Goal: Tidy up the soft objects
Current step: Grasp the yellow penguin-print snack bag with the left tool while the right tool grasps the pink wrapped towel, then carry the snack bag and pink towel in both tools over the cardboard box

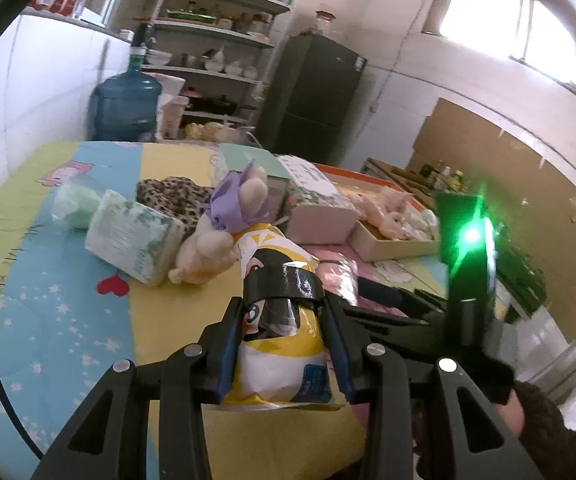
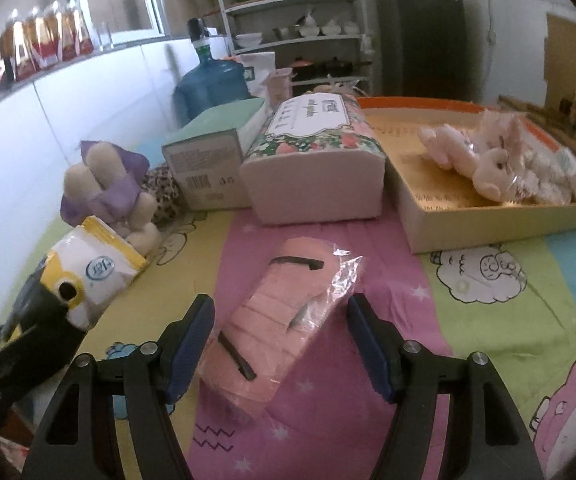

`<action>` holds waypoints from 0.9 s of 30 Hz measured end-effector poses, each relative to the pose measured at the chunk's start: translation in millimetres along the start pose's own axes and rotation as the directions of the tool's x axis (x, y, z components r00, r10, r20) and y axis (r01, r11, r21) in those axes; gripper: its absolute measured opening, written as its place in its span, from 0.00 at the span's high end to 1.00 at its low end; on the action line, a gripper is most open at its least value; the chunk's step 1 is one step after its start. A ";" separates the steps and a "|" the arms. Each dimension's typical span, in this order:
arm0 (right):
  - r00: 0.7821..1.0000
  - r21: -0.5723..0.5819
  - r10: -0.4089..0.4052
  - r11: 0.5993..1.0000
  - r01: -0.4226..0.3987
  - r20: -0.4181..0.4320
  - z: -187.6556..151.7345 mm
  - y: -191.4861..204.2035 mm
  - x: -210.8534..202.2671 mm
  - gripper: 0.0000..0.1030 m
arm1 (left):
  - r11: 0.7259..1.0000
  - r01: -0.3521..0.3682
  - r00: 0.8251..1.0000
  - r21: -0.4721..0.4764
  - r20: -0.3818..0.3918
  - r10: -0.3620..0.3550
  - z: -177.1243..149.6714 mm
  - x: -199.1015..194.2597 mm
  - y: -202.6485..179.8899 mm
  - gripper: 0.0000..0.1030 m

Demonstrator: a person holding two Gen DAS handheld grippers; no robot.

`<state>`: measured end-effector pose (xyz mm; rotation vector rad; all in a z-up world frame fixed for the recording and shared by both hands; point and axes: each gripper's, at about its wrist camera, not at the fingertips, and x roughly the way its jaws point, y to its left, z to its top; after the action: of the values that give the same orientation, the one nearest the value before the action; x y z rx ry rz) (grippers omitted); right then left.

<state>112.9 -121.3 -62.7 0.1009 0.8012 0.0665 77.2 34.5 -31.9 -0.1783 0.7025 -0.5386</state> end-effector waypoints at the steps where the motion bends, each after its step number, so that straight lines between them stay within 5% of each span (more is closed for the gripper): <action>1: 1.000 -0.015 -0.014 1.000 0.014 0.002 -0.9 1.9 0.5 0.32 | 1.000 0.015 1.000 0.001 -0.004 -0.015 -0.3 0.5 0.9 0.61; 6: 0.999 -0.057 -0.033 0.998 0.034 0.024 -7.3 3.4 -1.0 0.46 | 0.998 0.059 0.998 0.004 -0.016 -0.059 -2.9 2.7 1.7 0.61; 20: 0.989 0.072 -0.099 0.993 0.092 0.106 -14.6 -58.3 -53.4 0.48 | 0.975 0.217 0.969 0.050 -0.130 -0.209 -16.2 29.2 -34.1 0.61; 27: 0.983 0.099 -0.101 0.991 0.087 0.150 -9.5 -72.6 -71.4 0.48 | 0.974 0.208 0.974 0.091 -0.111 -0.198 -13.6 26.6 -49.6 0.61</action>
<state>58.0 -199.7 -26.8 0.1531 0.6528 -0.0674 64.8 -21.3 -40.8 -0.1290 0.7576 -0.7827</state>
